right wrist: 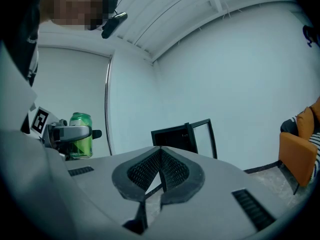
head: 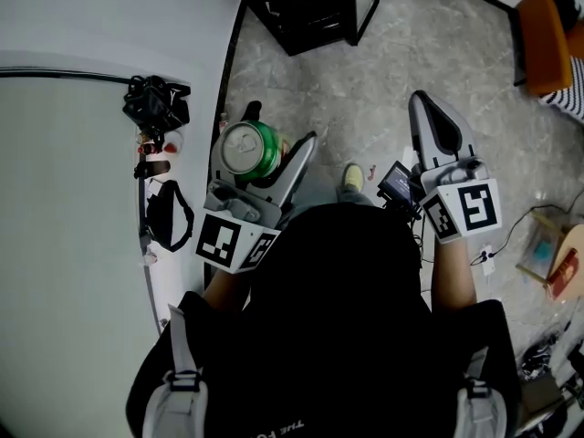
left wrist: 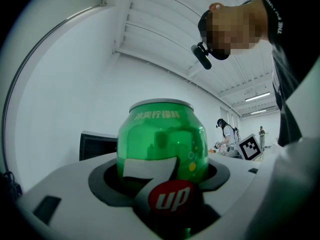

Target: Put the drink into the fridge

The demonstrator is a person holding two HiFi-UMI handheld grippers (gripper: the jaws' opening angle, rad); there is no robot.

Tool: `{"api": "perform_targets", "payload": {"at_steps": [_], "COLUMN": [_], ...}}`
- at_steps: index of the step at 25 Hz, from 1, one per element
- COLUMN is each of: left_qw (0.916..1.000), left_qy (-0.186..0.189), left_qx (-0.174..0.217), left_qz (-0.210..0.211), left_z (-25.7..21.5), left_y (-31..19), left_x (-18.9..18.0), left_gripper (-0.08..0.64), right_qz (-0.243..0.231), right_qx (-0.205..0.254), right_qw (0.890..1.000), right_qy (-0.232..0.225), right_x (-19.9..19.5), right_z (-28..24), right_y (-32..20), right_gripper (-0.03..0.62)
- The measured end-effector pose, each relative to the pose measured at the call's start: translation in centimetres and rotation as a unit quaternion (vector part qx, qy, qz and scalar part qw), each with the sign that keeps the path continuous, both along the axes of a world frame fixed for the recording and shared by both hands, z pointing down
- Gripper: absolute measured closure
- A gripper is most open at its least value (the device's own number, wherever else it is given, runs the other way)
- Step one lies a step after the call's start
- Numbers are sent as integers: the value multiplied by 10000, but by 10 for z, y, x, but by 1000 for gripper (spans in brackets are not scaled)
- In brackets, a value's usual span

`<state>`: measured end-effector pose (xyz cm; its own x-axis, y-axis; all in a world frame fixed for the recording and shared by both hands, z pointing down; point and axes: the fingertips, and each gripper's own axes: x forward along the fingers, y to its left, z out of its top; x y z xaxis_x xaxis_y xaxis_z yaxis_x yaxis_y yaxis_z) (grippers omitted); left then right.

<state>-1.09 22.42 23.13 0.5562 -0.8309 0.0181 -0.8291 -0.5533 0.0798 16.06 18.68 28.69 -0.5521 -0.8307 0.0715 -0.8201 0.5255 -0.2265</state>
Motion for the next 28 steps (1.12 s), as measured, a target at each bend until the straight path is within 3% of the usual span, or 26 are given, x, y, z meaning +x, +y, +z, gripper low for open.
{"api": "perform_targets", "payload": {"at_steps": [28], "left_qw": [9998], "left_qy": [-7], "left_qx": [189], "left_qz": [-17], "left_z": [-14], "left_y": [-7], "left_x": [2], "left_gripper": [221], "right_qz": [-64], "right_qx": [53], "right_qw": [10000], "right_qy": [-15], "right_x": [-3], "right_z": [1], "right_y": [-17], "right_gripper": [581]}}
